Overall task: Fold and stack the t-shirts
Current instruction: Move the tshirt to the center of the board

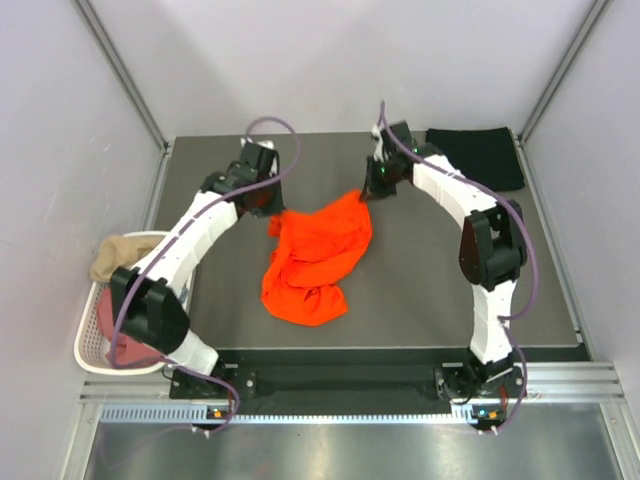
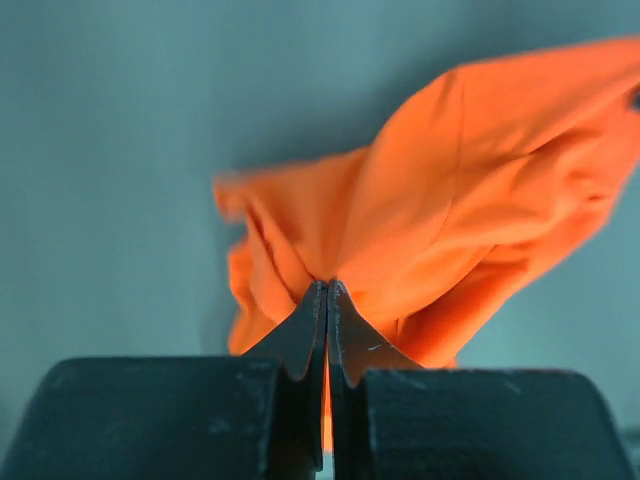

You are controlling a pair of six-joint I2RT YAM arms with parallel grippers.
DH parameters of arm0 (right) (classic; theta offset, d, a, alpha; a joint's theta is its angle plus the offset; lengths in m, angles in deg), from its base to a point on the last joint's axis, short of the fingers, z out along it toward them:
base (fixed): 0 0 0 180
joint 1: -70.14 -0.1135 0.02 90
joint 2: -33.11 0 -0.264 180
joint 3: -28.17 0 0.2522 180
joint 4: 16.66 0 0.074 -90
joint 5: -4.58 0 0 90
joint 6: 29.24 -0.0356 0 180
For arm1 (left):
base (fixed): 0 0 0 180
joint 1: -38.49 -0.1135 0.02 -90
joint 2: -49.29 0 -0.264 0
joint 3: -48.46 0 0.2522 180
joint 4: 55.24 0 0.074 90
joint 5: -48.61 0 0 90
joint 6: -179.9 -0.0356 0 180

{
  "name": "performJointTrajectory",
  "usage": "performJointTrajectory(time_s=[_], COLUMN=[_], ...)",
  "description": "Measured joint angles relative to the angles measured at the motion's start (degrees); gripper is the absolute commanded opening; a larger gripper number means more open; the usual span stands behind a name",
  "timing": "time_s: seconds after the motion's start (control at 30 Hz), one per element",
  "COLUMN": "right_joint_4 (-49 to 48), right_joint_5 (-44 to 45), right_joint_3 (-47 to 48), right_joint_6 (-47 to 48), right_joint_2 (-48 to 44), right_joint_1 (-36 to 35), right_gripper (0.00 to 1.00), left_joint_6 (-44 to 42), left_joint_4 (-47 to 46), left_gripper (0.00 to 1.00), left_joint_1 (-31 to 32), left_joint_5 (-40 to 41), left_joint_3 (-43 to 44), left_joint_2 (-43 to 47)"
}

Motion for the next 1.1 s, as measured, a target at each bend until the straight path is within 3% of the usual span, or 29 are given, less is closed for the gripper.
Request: performJointTrajectory(time_s=[0.37, 0.63, 0.8, 0.93, 1.07, 1.1], right_joint_4=[-6.1, -11.3, -12.8, -14.3, -12.9, -11.6], right_joint_5=[5.2, 7.8, 9.7, 11.5, 15.6, 17.2], right_joint_3=[28.7, 29.0, 21.4, 4.6, -13.5, -17.2], right_joint_6=[-4.5, -5.9, -4.9, -4.0, -2.9, -2.8], right_joint_2=[-2.4, -14.0, -24.0, -34.7, -45.4, -47.8], right_joint_1=[-1.7, -1.7, -1.5, -1.4, -0.1, 0.7], right_gripper=[0.0, 0.0, 0.0, 0.0, 0.0, 0.0], left_joint_6=[-1.6, -2.3, -0.6, 3.0, 6.3, 6.9], left_joint_4=[-6.7, -11.5, -13.6, -15.6, -15.0, -14.4], left_gripper=[0.0, 0.0, 0.0, 0.0, 0.41, 0.46], left_joint_1=[-0.1, -0.2, -0.2, -0.2, -0.2, -0.1], left_joint_5=[13.0, 10.2, 3.1, -4.1, -11.1, -12.2], left_joint_3=[14.3, 19.3, 22.8, 15.4, 4.5, 2.3], left_joint_2=[19.7, 29.9, 30.7, 31.6, 30.7, 30.0])
